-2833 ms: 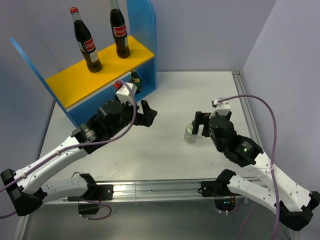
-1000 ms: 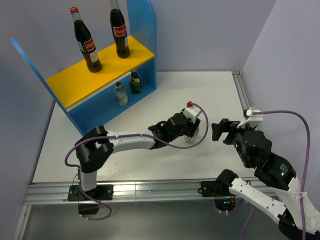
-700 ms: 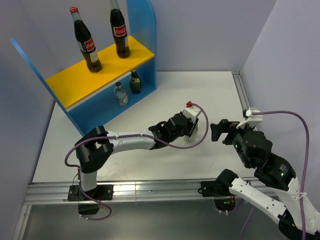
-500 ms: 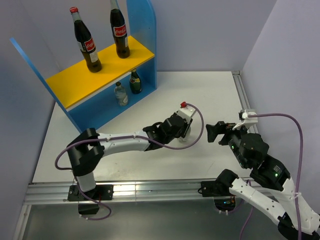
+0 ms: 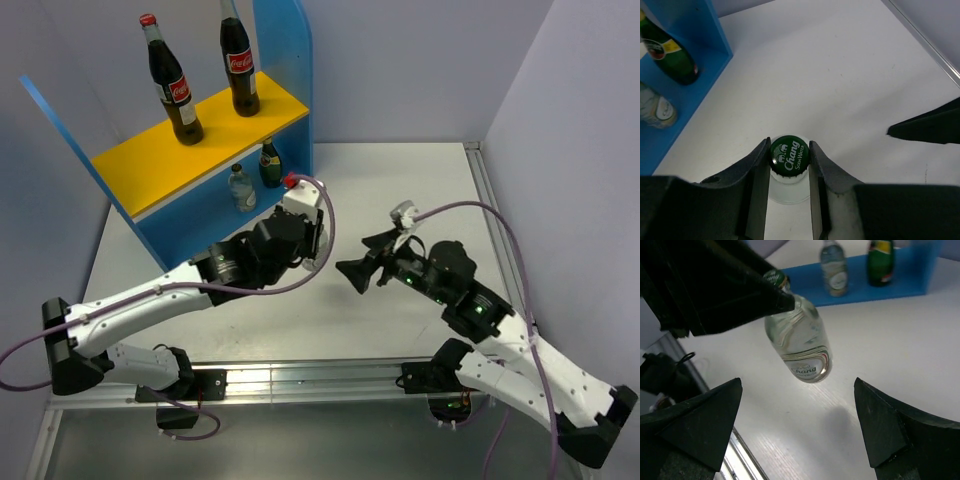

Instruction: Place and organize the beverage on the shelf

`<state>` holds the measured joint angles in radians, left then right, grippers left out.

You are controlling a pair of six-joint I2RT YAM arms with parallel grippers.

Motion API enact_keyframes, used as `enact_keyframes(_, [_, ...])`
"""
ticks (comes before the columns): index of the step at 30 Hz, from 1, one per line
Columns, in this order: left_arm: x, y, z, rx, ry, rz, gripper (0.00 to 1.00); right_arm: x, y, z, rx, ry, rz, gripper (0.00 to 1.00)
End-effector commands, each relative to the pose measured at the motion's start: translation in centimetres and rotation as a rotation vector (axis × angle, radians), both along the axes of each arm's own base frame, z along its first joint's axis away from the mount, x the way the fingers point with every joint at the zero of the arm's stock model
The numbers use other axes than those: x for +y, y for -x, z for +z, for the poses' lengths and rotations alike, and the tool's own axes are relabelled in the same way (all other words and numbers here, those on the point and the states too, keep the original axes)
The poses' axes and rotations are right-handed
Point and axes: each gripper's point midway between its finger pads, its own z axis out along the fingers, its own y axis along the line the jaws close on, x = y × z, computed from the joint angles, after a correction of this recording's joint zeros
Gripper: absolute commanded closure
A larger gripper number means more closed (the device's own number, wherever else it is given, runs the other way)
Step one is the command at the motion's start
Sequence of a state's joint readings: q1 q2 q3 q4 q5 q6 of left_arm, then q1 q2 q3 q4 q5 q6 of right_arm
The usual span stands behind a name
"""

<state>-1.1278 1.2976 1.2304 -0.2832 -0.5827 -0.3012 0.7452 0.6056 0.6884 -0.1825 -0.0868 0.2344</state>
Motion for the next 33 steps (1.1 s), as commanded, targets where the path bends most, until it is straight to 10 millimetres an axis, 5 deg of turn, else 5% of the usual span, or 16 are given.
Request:
enact_keyframes(1, [3.6,0.0,8.0,-0.056,0.154,0.093,1.00,4.5,0.8,3.7,-0.150,-0.077,0.236,0.01])
enact_keyframes(9, [8.9,1.5,10.8,-0.038,0.111,0.132,1.00,10.8,-2.1,2.5,-0.170,0.087,0.303,0.06])
enact_keyframes(23, [13.5,4.9,14.2,-0.043,0.124,0.066,1.00,22.0,-1.4,4.5,-0.262,0.120,0.435,0.11])
enact_keyframes(33, [15.2,5.4,14.4,-0.065,0.111,0.076,1.00,24.7,-0.4,4.4,-0.268,0.132,0.499,0.28])
